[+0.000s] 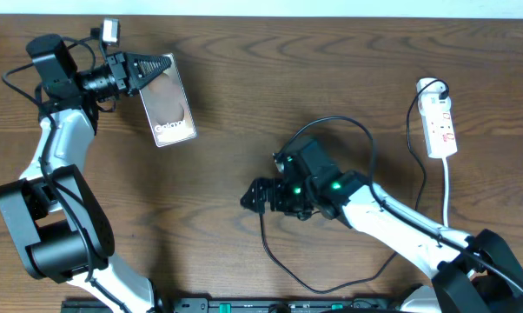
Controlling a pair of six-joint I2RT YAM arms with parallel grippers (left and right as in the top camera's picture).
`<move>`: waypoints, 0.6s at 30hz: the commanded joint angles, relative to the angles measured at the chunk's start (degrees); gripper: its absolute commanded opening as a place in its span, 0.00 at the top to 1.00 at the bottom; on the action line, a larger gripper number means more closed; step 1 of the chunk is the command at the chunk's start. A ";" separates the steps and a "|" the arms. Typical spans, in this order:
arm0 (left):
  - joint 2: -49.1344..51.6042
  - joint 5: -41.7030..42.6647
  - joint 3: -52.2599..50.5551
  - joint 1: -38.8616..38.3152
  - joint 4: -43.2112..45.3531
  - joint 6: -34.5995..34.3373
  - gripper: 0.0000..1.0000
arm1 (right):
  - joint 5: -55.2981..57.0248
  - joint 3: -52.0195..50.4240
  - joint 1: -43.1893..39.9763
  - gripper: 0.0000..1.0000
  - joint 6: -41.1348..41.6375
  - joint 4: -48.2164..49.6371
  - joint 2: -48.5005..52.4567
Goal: Plug charger to phone and switch on socket
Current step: 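Lower the right gripper over the black USB-C cable end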
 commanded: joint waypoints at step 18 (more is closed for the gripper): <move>-0.63 1.79 0.02 0.31 0.33 1.46 0.93 | 23.58 15.47 11.54 0.01 1.38 -15.30 11.67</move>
